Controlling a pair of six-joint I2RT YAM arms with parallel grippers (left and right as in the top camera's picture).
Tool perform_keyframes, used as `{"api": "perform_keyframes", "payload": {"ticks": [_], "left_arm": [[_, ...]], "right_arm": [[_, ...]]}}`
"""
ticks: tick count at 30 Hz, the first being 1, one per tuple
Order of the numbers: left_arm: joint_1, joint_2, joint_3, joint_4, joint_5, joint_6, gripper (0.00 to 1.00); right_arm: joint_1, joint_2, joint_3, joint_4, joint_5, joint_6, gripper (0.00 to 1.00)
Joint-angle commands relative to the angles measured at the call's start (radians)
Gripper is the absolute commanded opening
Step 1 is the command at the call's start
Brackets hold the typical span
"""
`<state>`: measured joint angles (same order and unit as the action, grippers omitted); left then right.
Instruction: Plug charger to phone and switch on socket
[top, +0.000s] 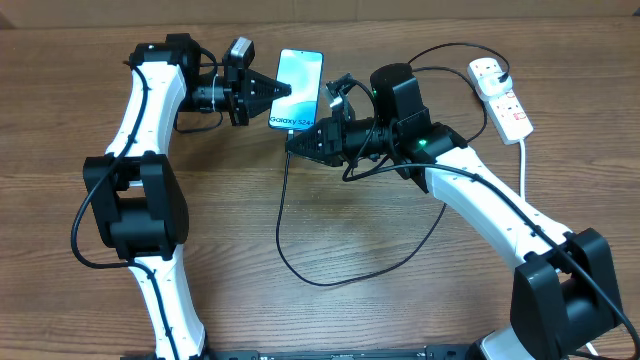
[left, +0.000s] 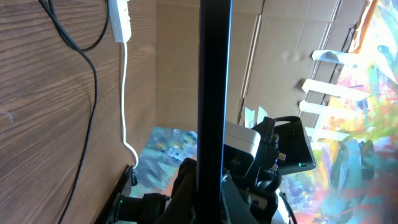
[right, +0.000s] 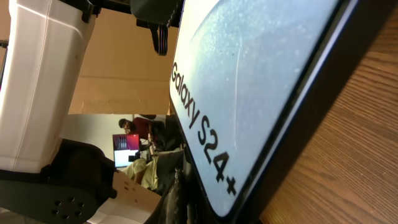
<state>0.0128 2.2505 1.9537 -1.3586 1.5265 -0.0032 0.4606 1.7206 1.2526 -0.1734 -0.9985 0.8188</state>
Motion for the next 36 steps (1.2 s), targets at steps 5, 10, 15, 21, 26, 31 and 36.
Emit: {"api": "perform_keyframes", "payload": {"ticks": [5, 10, 15, 21, 26, 31, 36], "left_arm": [[-0.008, -0.006, 0.011, -0.005, 0.056, 0.055, 0.04], [-0.008, -0.006, 0.011, -0.007, 0.056, 0.06, 0.04], [-0.008, -0.006, 0.011, -0.007, 0.056, 0.061, 0.04], [-0.008, -0.006, 0.011, -0.007, 0.056, 0.062, 0.04], [-0.008, -0.006, 0.011, -0.036, 0.056, 0.102, 0.04], [-0.008, -0.006, 0.011, -0.041, 0.056, 0.101, 0.04], [-0.008, -0.006, 0.011, -0.041, 0.056, 0.105, 0.04]], "right_arm": [[-0.007, 0.004, 0.011, 0.004, 0.003, 0.005, 0.04], [-0.007, 0.004, 0.011, 0.001, 0.017, 0.018, 0.04], [-0.007, 0.004, 0.011, 0.001, 0.021, 0.019, 0.04], [-0.007, 0.009, 0.011, 0.0, 0.037, 0.019, 0.04], [-0.01, 0.011, 0.011, 0.005, 0.037, 0.019, 0.04], [-0.03, 0.011, 0.011, 0.004, 0.024, 0.019, 0.04], [-0.042, 0.011, 0.011, 0.004, -0.008, 0.014, 0.04]]}}
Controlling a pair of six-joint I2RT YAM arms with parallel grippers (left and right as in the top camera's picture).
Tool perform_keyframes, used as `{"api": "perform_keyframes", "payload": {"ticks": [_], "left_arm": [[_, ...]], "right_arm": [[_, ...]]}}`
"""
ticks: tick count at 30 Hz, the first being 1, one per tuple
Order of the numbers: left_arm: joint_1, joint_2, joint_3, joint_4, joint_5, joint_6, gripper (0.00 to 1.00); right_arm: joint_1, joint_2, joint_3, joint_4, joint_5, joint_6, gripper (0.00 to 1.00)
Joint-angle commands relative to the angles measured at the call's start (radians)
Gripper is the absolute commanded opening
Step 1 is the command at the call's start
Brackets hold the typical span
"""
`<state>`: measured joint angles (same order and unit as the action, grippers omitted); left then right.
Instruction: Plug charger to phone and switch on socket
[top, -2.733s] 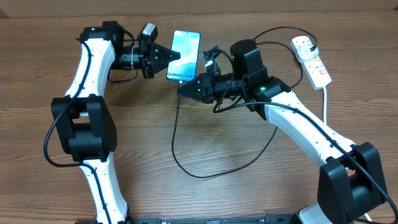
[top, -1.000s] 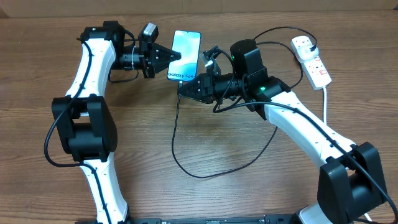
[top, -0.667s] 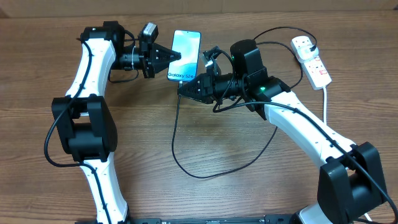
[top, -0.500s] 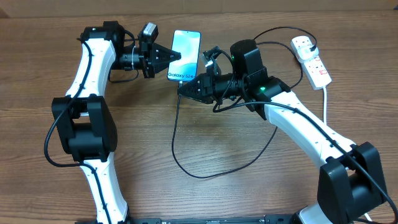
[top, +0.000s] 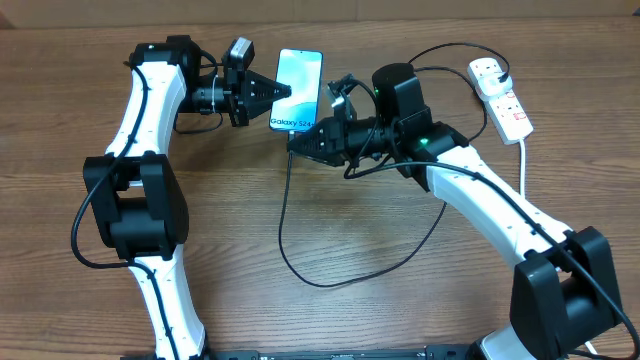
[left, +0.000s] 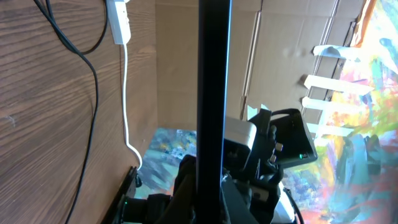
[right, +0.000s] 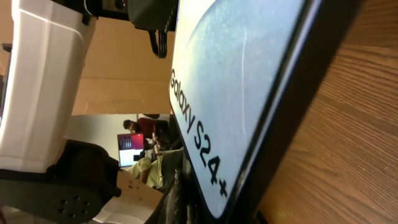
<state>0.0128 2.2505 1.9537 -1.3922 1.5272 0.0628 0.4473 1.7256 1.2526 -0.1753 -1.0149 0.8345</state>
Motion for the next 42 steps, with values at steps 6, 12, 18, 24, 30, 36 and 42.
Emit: {"api": "perform_keyframes", "payload": {"ticks": [6, 12, 18, 24, 30, 36, 42], "left_arm": [[-0.008, -0.006, 0.011, -0.011, 0.055, 0.039, 0.04], [-0.008, -0.006, 0.011, -0.019, 0.04, 0.039, 0.04], [-0.008, -0.006, 0.011, -0.046, 0.015, 0.058, 0.04], [-0.008, -0.006, 0.011, -0.057, 0.013, 0.085, 0.04], [-0.008, -0.006, 0.011, -0.117, 0.006, 0.197, 0.04], [-0.008, -0.006, 0.011, -0.145, -0.005, 0.232, 0.04], [-0.008, -0.006, 0.011, -0.202, -0.016, 0.304, 0.04]], "right_arm": [[-0.029, 0.007, 0.011, 0.005, -0.012, -0.006, 0.04], [-0.029, 0.007, 0.011, -0.014, -0.018, -0.045, 0.04], [-0.029, 0.007, 0.011, -0.014, -0.043, -0.073, 0.04], [-0.029, 0.007, 0.011, -0.014, -0.044, -0.073, 0.04], [-0.029, 0.007, 0.011, -0.014, -0.045, -0.074, 0.04], [-0.029, 0.007, 0.011, -0.014, -0.045, -0.073, 0.04], [-0.029, 0.007, 0.011, -0.013, -0.045, -0.073, 0.04]]}}
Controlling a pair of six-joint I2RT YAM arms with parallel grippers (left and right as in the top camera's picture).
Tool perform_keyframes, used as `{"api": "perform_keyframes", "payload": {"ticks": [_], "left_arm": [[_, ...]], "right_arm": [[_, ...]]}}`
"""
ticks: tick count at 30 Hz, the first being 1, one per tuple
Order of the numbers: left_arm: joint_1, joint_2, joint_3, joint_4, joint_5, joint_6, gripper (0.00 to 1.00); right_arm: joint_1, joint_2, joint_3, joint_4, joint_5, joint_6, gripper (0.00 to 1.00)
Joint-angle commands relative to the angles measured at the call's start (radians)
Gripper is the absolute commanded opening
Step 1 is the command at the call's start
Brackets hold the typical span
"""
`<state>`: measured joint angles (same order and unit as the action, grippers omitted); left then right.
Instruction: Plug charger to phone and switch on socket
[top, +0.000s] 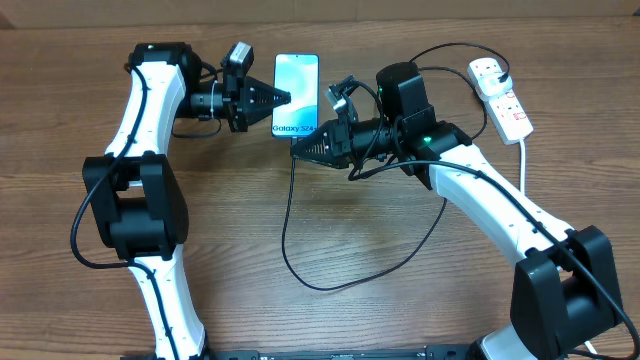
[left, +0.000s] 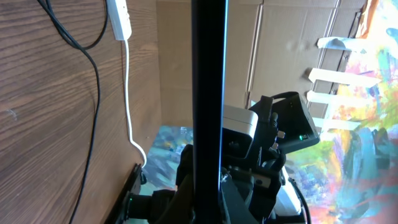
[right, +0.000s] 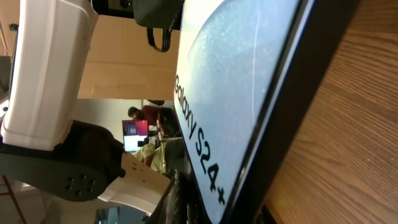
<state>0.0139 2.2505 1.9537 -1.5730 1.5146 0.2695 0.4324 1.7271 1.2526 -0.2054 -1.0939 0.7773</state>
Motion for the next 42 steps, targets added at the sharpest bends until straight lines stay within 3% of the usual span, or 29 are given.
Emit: {"api": "perform_keyframes", "payload": {"ticks": [1, 29, 30, 33, 37, 42], "left_arm": [[-0.009, -0.006, 0.011, -0.029, -0.005, 0.104, 0.04], [-0.009, -0.006, 0.011, -0.117, -0.058, 0.18, 0.04], [-0.008, -0.006, 0.011, -0.117, -0.056, 0.18, 0.04], [-0.007, -0.006, 0.011, -0.117, -0.055, 0.179, 0.04], [-0.007, -0.006, 0.011, -0.117, -0.055, 0.179, 0.04], [-0.006, -0.006, 0.011, -0.117, -0.055, 0.179, 0.04]], "right_arm": [[-0.014, 0.005, 0.011, 0.017, 0.034, -0.016, 0.04], [-0.028, 0.005, 0.011, 0.017, 0.014, -0.02, 0.04], [-0.028, 0.005, 0.011, 0.017, 0.014, -0.02, 0.05], [-0.028, 0.005, 0.011, 0.017, 0.006, -0.02, 0.23], [-0.028, 0.005, 0.011, 0.017, -0.002, -0.019, 0.33], [-0.028, 0.005, 0.011, 0.017, -0.016, -0.019, 0.4]]}}
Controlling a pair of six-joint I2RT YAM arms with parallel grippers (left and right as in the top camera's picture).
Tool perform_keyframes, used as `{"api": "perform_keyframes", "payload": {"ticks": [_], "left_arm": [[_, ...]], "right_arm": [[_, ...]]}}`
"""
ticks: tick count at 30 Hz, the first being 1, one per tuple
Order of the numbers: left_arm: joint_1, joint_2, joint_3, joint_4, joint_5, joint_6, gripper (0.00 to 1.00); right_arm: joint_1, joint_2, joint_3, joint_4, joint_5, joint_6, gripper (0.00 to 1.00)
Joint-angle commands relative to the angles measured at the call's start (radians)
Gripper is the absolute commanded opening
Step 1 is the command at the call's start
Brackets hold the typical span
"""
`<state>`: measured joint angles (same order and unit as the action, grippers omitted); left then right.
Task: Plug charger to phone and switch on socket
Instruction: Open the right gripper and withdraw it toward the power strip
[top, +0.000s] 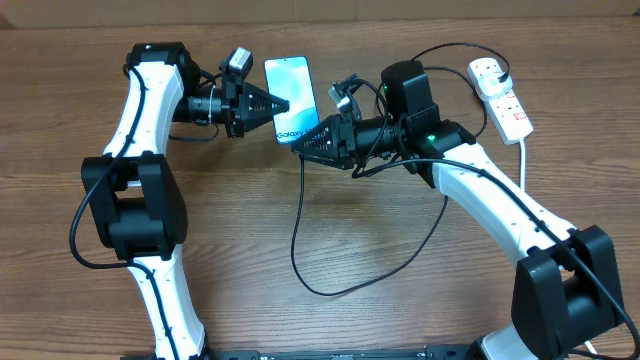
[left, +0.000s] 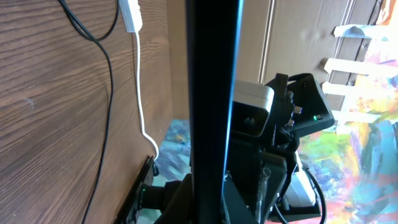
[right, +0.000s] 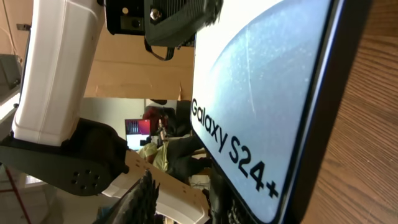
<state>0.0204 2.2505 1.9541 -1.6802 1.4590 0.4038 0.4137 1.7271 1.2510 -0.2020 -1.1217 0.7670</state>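
The phone (top: 291, 84), screen lit and reading "Galaxy S24+", is held off the table and tilted, with my left gripper (top: 272, 104) shut on its left edge. In the left wrist view the phone (left: 211, 93) stands edge-on between the fingers of that gripper (left: 208, 190). My right gripper (top: 303, 142) sits at the phone's lower end with its fingers apart. The right wrist view shows the phone (right: 267, 93) just above that open gripper (right: 183, 199). The black charger cable (top: 296, 230) hangs from there. Its plug is hidden.
A white power strip (top: 500, 95) lies at the back right with a black plug in it and a white lead running down the table. The black cable loops over the wooden table (top: 220, 250) in front of the arms.
The phone has shifted a little left and tilted more. My right gripper's fingers, which were together under the phone's lower end, now stand apart. The left gripper still holds the phone.
At all three earlier moments my left gripper held the phone up by its edge while the right gripper stayed shut at its lower end, with the cable hanging below. The pair drifted slightly. Now the right fingers are apart and the cable still hangs from there.
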Motion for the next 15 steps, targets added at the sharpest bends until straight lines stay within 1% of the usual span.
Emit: {"api": "perform_keyframes", "payload": {"ticks": [1, 3, 5, 9, 15], "left_arm": [[-0.013, -0.006, 0.01, -0.01, 0.001, 0.045, 0.04], [-0.013, -0.006, 0.01, -0.01, 0.001, 0.045, 0.04], [-0.011, -0.006, 0.011, -0.01, 0.001, 0.045, 0.04], [-0.005, -0.006, 0.01, -0.01, 0.001, 0.045, 0.04], [0.019, -0.006, 0.01, 0.031, -0.012, 0.06, 0.04]], "right_arm": [[-0.009, 0.005, 0.013, 0.013, 0.009, -0.009, 0.4], [-0.01, 0.005, 0.013, 0.013, 0.009, -0.01, 0.45], [-0.009, 0.005, 0.013, 0.013, 0.01, -0.017, 0.52], [-0.01, 0.005, 0.013, -0.005, 0.027, -0.044, 0.6], [-0.01, 0.005, 0.013, -0.122, 0.155, -0.08, 0.67]]}}
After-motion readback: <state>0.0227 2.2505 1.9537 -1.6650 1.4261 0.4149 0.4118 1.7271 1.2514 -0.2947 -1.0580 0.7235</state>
